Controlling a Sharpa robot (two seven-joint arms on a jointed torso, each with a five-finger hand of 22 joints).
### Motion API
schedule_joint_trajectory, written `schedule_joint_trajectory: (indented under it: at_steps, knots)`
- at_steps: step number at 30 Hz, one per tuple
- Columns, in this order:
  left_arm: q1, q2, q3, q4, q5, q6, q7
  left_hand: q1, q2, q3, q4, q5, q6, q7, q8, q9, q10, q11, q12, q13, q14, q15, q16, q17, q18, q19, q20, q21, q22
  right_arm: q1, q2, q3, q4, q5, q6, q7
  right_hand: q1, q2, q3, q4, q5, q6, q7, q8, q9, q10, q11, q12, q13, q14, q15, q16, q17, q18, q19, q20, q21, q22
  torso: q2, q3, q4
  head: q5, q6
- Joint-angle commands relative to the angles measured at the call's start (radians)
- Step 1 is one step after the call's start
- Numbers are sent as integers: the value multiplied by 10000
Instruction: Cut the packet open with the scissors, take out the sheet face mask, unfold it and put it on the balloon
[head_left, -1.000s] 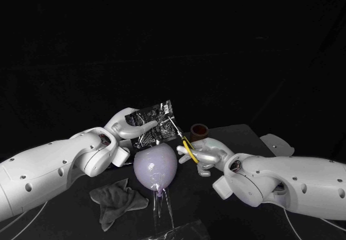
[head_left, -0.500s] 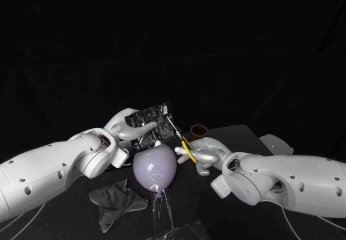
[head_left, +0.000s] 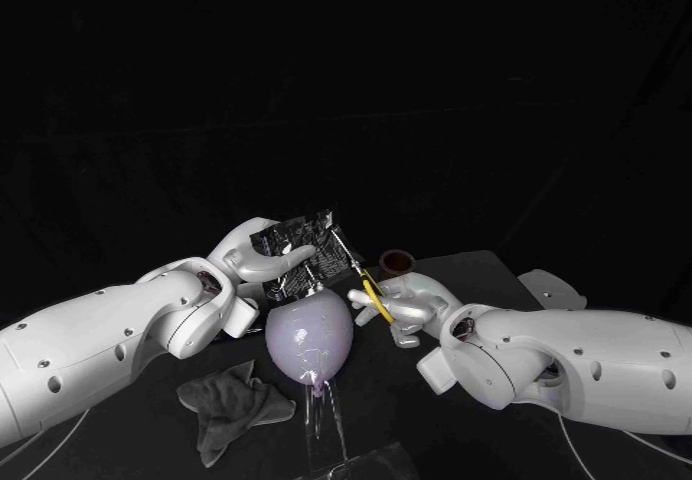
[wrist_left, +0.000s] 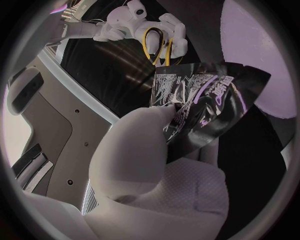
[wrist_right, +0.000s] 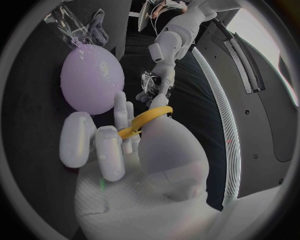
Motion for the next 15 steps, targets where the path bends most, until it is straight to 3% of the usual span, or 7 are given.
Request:
schedule_joint_trajectory:
  at_steps: [1, 2, 8, 15]
  knots:
    - [-7, 13, -1, 46, 109, -16, 161, 28, 57, 2, -59, 38, 84, 4, 32, 373, 66, 38, -40, 5, 25, -53, -1, 15, 132, 52, -2, 39, -12, 24, 5, 27, -2, 17, -41, 157, 16, 173, -140, -30, -57, 260, -170, 225, 281, 2153, -590, 492, 571, 603, -892, 40, 439, 42, 96, -178, 159, 978, 1, 5, -8, 2, -11]
    - [-7, 11, -1, 46, 120, -23, 162, 28, 57, 2, -59, 38, 84, 4, 32, 373, 66, 38, -40, 5, 25, -53, -1, 15, 132, 52, -2, 39, -12, 24, 1, 28, 0, 5, -31, 145, 20, 194, -213, -50, -60, 252, -177, 290, 445, 2066, -670, 706, 933, 609, -922, 41, 446, 38, 110, -248, 181, 995, 2, 4, -8, 4, -11]
    - [-7, 9, -1, 47, 157, -28, 164, 28, 57, 2, -59, 38, 84, 4, 32, 373, 66, 38, -40, 5, 25, -53, -1, 15, 132, 52, -2, 39, -12, 25, -22, 28, 13, -63, 85, 89, -4, 267, -278, -86, -49, 200, -241, 377, 814, 1741, -656, 1188, 1859, 622, -965, 50, 488, 15, 138, -282, 233, 1041, -2, 4, -10, 3, -17]
    - [-8, 13, -1, 67, 95, -51, 186, 15, 48, 11, -81, 37, 88, 3, 34, 388, 73, 36, -42, 4, 32, -55, -4, 20, 129, 56, -7, 45, -12, 24, -21, 28, 32, -89, 358, 16, 56, 244, -273, -173, -50, 57, -211, 293, 934, 1626, -643, 1442, 2359, 593, -949, -1, 341, 40, 71, -271, 117, 987, -1, 6, -5, -18, -15]
